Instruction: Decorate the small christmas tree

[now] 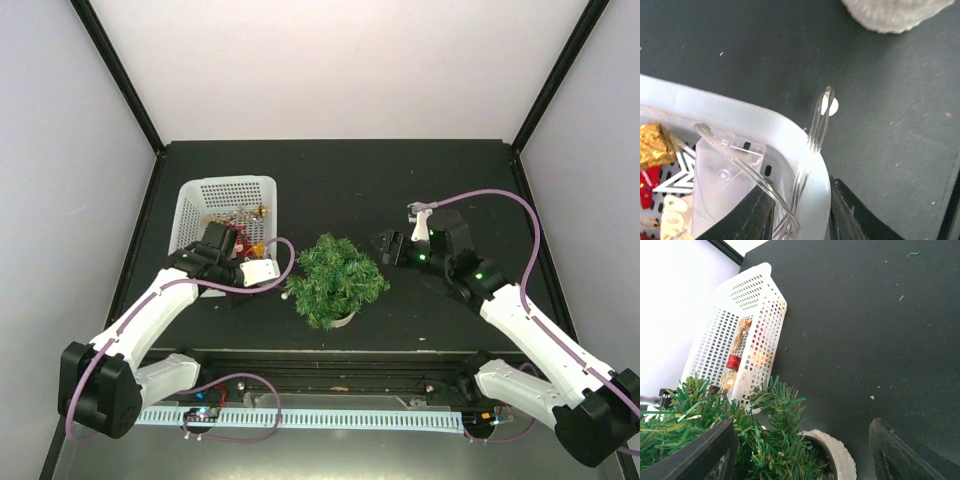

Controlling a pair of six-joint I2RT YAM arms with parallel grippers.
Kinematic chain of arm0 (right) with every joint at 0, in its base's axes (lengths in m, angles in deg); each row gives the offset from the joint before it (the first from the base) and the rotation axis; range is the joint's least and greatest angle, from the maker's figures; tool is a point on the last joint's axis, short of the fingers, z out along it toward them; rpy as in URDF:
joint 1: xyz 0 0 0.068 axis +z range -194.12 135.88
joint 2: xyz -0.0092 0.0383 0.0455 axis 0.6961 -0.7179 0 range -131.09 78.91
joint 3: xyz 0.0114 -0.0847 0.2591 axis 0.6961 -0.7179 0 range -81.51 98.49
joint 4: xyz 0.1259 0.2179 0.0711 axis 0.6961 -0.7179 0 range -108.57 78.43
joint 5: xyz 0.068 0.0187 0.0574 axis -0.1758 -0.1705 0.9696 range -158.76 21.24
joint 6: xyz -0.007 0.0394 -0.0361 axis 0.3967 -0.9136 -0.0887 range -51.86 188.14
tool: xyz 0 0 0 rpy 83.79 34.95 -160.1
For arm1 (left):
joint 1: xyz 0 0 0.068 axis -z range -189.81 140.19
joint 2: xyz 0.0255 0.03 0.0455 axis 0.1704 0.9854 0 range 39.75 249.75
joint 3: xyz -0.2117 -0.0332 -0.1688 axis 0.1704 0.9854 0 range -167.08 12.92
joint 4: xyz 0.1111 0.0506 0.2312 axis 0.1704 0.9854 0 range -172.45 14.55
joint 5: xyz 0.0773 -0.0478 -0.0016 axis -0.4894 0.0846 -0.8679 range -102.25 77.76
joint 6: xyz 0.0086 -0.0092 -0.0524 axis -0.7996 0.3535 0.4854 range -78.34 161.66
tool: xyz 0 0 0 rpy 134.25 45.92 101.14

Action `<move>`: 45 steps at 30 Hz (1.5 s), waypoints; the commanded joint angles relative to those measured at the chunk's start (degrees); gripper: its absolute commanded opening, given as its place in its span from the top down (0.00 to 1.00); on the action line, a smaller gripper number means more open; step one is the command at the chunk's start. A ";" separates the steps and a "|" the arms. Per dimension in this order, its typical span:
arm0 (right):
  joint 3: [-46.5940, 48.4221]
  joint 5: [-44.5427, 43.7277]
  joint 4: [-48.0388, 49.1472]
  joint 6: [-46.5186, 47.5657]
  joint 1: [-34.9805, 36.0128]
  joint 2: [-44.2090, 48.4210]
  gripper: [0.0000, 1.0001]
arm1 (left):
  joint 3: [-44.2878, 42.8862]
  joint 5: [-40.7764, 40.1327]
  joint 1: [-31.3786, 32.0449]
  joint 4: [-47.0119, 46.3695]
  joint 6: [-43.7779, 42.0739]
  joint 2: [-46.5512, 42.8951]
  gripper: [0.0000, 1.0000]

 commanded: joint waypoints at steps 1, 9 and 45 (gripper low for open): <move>-0.65 -0.97 -0.42 -0.14 -0.31 0.99 0.27 | 0.31 -2.53 -5.07 0.85 -4.70 -1.60 0.69; -1.10 -0.75 -0.41 -0.04 -0.33 1.55 0.27 | -0.15 -1.91 -17.72 5.65 -15.73 -2.70 0.69; -2.87 -0.53 0.71 -0.04 -0.31 1.76 0.27 | -9.69 8.36 -24.35 12.20 -16.67 3.76 0.77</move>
